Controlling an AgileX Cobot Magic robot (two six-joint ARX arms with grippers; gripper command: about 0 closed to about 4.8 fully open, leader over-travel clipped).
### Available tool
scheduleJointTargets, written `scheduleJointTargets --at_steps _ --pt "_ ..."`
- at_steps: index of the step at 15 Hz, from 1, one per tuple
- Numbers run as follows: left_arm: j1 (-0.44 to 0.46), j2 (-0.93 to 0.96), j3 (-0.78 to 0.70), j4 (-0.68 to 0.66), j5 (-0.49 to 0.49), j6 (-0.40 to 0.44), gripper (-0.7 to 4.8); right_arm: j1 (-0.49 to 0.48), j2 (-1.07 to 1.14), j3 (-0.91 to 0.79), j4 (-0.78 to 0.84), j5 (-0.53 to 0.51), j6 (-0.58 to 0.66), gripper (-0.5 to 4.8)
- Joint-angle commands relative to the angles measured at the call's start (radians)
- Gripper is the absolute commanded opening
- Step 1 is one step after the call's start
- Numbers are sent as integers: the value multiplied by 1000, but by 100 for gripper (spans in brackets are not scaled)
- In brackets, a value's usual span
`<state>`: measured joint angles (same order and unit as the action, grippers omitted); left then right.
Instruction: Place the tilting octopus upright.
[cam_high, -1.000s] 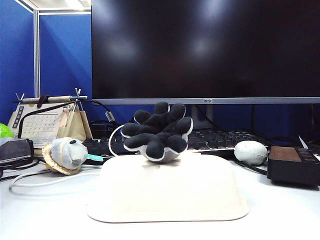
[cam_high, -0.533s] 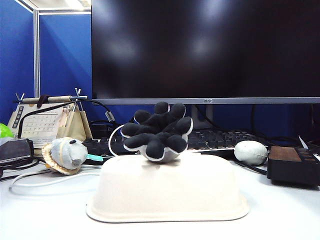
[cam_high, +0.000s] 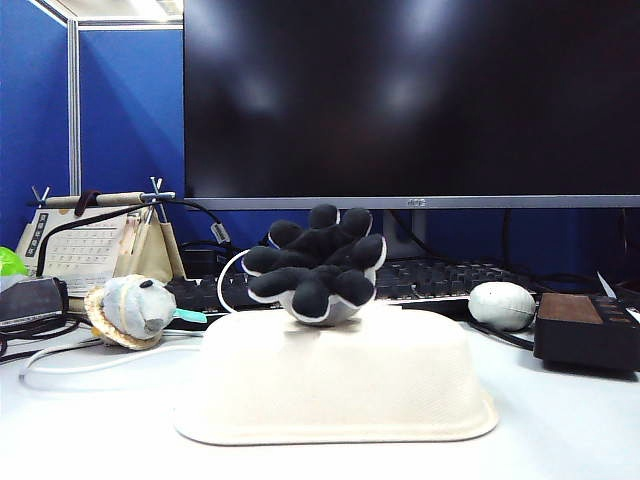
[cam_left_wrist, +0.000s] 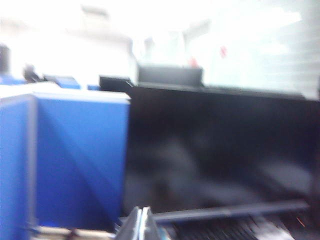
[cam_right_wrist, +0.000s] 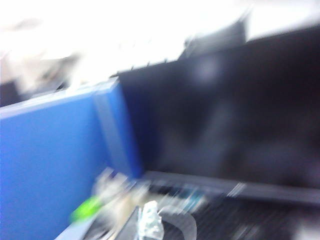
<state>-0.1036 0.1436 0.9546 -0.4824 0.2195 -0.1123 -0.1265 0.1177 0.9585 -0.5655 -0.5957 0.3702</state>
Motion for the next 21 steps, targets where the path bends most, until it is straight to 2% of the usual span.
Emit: scheduleJointTargets --at_steps 1,2,6,9,12,14,15,18,19,21 --pt "0 147 30 -5 127 5 17 -2 107 84 -120 -62 -8 -6" --pt "0 285 31 20 267 -14 17 -3 174 87 -113 -87 -7 -6" --pt "-1 629 31 -36 596 -139 17 -2 374 87 -132 -201 -3 -6" --pt "-2 741 31 -79 604 -139 17 23 478 87 -240 -221 -4 -6" --pt "-19 755 29 -85 604 -139 17 80 545 86 -354 -195 -14 -6" --pt "-58 755 29 -86 581 -139 17 146 570 83 -381 -128 -56 -6" --pt "-130 755 28 -86 545 -139 17 217 585 65 -382 -100 -56 -6" --pt "-303 756 26 -86 350 -124 18 380 600 -18 -357 -24 -56 -6" --pt "-394 758 26 -86 224 -124 18 451 606 -94 -305 -24 -56 -6" --pt "-469 767 26 -82 93 -120 18 514 614 -190 -201 -24 -56 -5"
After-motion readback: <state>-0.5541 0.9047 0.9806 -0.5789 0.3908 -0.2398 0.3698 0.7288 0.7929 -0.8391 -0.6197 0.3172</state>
